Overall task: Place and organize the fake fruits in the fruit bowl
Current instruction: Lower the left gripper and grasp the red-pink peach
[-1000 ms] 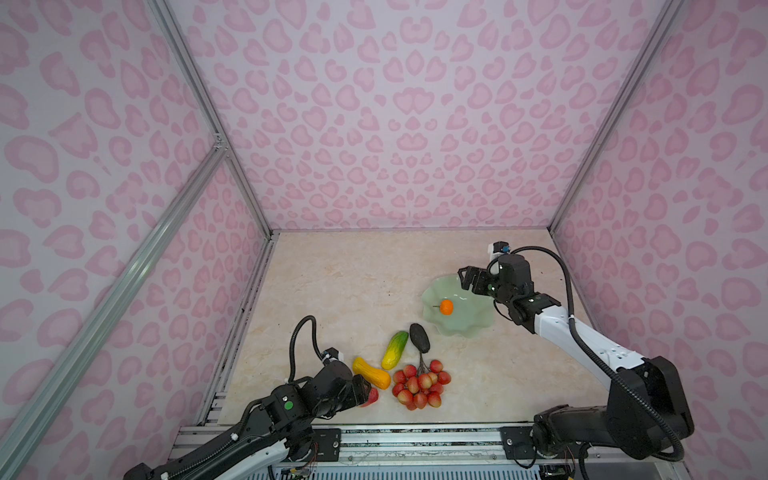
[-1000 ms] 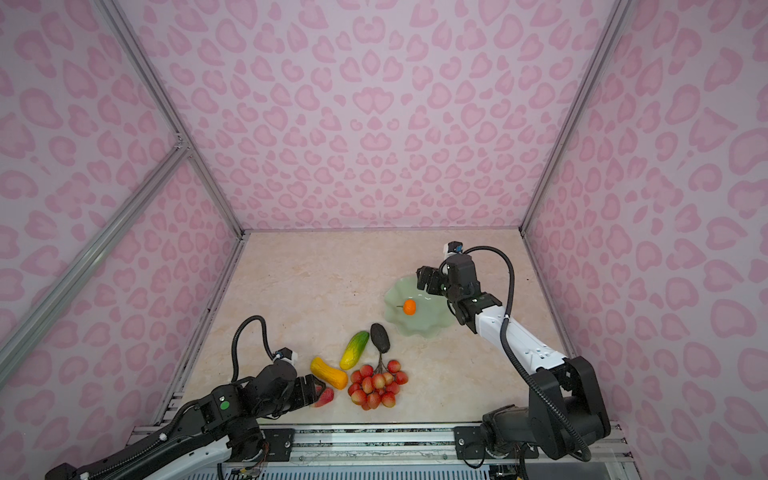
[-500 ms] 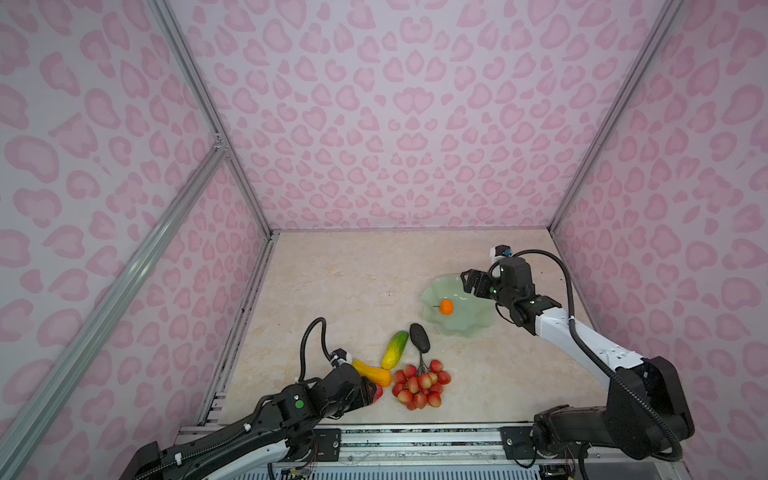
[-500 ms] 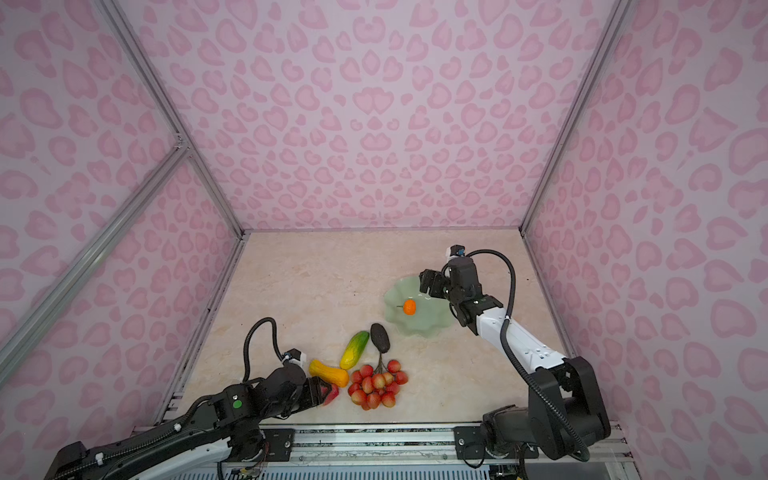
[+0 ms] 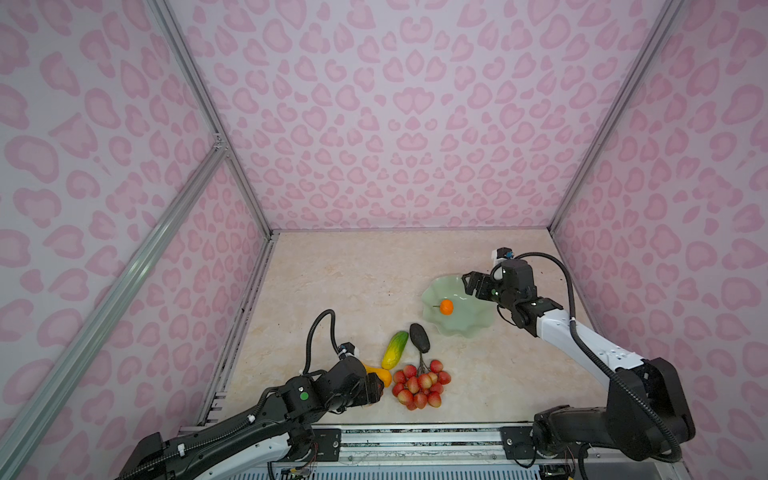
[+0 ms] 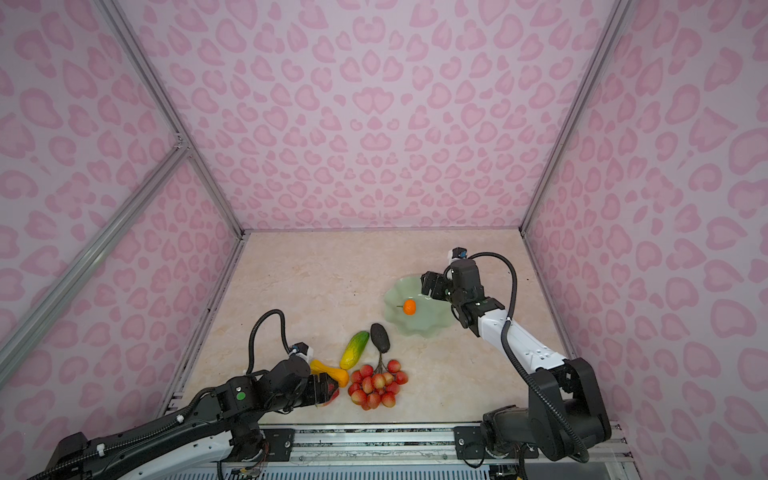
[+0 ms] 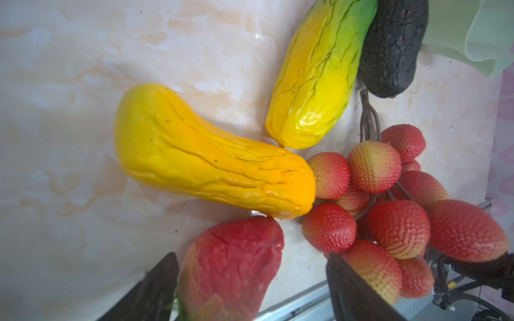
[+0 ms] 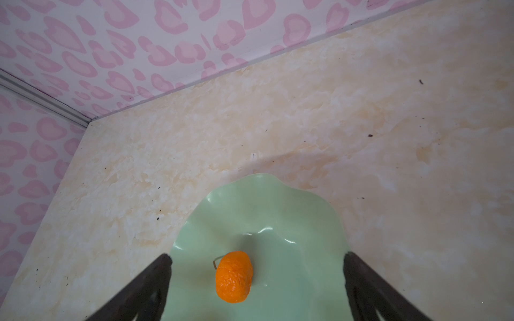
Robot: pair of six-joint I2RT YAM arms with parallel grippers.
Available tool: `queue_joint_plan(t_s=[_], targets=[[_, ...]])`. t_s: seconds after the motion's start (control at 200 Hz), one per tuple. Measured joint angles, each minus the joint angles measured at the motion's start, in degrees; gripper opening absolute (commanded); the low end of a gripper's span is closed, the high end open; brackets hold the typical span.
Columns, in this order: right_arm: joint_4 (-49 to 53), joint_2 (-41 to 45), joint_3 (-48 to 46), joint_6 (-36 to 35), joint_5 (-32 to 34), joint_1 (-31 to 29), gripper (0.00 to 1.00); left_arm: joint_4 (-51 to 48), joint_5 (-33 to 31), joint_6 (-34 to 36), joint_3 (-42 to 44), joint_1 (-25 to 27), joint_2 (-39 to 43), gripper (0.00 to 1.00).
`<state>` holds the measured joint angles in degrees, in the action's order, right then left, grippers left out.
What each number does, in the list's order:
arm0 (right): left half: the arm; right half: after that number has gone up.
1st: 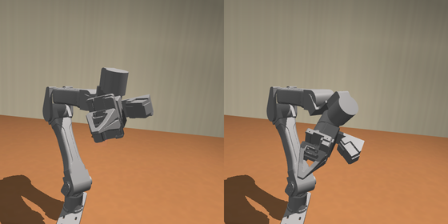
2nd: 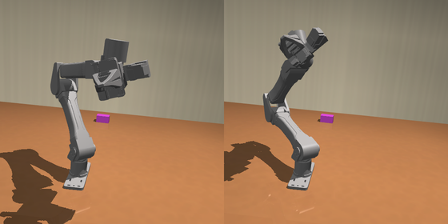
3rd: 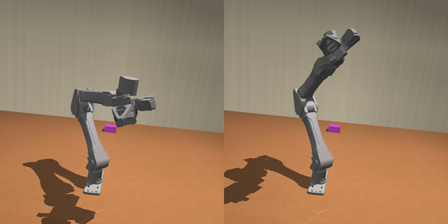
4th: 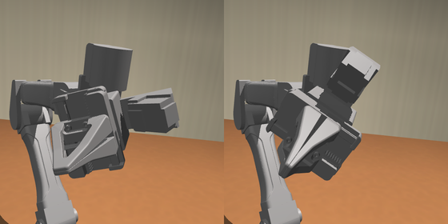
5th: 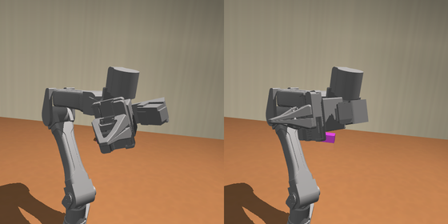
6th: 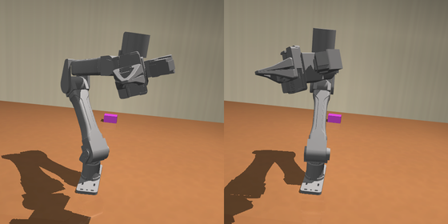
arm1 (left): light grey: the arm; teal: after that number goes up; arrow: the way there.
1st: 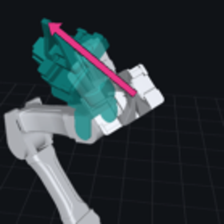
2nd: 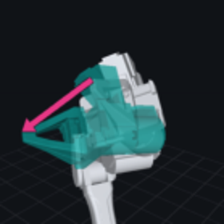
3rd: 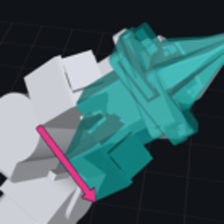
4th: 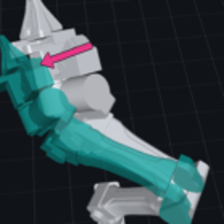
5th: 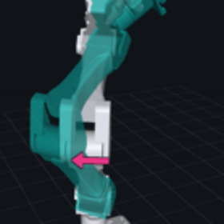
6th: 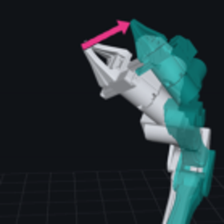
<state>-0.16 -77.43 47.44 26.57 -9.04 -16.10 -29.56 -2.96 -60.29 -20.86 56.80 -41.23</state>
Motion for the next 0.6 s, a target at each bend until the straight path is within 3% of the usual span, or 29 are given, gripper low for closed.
queue_joint_plan(t_s=[0.215,0.455,0.6], targets=[[0.02,0.68,-0.42,-0.04,-0.04,0.46,0.95,-4.35,-2.05,4.74,-4.52,0.96,-2.82,0.84],[0.04,1.55,-0.96,-0.24,-0.22,0.72,0.95,-6.8,-5.68,8.04,-8.7,6.49,-13.46,0.84],[0.04,1.95,-0.96,-0.26,-0.22,0.74,0.95,-6.69,-7.1,8.9,-9.22,8.15,-17.97,0.76]])
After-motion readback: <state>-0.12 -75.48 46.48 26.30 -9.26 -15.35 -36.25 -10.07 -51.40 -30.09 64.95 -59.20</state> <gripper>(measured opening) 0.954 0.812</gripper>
